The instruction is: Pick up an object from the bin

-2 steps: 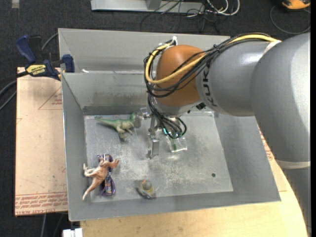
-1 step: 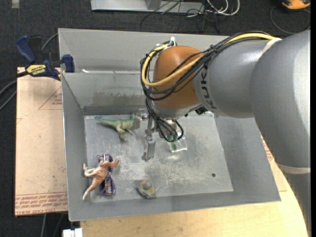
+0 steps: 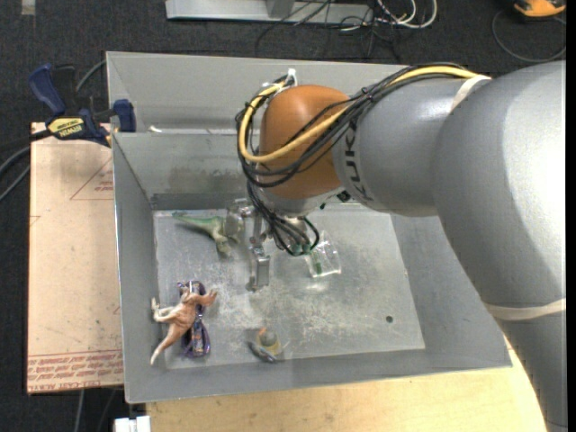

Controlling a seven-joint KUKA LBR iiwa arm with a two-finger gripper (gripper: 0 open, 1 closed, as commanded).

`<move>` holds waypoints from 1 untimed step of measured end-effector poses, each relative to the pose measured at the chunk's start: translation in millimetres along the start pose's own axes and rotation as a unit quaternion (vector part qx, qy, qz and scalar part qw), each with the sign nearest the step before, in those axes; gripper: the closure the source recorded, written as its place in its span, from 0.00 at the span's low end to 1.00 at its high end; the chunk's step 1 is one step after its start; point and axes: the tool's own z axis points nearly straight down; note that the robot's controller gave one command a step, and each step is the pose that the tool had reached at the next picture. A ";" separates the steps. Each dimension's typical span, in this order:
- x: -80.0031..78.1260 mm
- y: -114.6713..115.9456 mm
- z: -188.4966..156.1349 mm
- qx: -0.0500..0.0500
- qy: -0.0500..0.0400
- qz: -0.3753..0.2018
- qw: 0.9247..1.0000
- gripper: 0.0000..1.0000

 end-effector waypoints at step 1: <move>-38.6 54.9 19.4 0.004 0.005 0.009 1.000 0.00</move>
Offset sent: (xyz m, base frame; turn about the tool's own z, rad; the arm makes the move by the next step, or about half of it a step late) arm -0.0363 0.0634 -0.0274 -0.1024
